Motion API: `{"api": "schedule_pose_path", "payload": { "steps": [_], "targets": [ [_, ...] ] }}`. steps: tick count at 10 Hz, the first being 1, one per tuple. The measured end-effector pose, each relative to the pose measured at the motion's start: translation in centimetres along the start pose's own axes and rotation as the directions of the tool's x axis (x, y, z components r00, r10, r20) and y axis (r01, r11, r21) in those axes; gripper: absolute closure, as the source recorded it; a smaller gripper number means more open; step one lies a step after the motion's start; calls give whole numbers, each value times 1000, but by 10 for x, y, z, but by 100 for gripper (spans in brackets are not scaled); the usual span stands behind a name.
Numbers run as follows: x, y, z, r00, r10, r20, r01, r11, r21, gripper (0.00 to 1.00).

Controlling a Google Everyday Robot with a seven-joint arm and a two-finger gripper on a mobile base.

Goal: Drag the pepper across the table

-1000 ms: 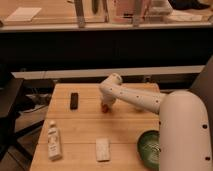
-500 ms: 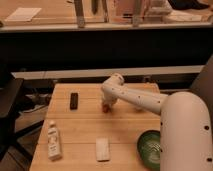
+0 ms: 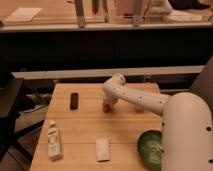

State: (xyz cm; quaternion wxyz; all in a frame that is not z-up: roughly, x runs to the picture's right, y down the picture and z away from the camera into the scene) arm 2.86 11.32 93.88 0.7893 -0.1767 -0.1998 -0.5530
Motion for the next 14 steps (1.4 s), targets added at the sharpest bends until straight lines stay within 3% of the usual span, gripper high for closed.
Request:
{"api": "schedule_pose_path", "payload": {
  "steps": [12, 14],
  "targets": [
    [3, 12, -2, 1000, 16, 4, -16, 1000, 5, 96],
    [4, 19, -1, 999, 37, 13, -37, 999, 22, 96]
  ]
}}
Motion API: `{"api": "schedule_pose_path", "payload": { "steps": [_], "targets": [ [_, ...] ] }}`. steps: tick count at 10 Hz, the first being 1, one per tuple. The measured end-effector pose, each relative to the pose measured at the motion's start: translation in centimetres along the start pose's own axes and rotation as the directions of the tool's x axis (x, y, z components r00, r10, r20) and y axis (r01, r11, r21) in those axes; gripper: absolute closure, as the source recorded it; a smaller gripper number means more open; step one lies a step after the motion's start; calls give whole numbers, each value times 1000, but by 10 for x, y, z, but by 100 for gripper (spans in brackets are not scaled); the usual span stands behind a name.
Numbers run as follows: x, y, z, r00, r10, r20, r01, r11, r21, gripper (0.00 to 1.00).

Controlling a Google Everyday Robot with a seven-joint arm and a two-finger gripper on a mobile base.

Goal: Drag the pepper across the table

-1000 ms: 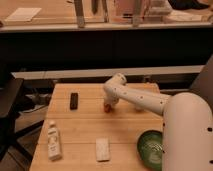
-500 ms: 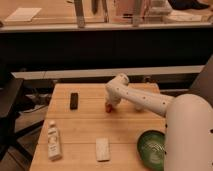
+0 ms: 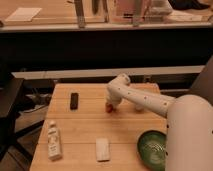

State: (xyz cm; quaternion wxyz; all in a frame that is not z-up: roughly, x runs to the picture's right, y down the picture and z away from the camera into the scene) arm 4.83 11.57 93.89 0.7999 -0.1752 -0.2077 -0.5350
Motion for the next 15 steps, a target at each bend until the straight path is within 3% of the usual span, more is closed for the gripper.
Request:
{"api": "schedule_pose_path", "payload": {
  "steps": [15],
  "targets": [
    [-1, 22, -5, 999, 32, 8, -32, 999, 8, 96]
  ]
}}
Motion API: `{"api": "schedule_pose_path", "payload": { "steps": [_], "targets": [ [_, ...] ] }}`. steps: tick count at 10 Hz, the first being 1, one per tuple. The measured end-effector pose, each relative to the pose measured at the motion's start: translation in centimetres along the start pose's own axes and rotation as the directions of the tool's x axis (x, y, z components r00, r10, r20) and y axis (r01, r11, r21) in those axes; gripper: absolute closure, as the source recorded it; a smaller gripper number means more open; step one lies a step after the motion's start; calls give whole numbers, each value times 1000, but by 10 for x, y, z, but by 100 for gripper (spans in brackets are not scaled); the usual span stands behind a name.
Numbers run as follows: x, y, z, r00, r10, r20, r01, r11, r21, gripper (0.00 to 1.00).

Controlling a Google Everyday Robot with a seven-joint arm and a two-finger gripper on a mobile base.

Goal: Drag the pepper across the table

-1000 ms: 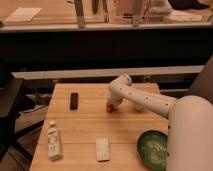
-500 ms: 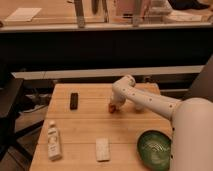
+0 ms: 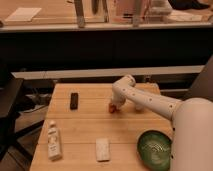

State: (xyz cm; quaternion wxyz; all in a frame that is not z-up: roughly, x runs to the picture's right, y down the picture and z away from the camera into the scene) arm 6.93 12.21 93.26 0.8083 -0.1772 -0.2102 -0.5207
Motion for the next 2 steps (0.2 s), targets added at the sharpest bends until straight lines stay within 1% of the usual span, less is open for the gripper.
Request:
{"api": "schedule_pose_path", "payload": {
  "steps": [2],
  "targets": [
    [-1, 5, -1, 1000, 5, 1, -5, 1000, 2, 96]
  ]
}}
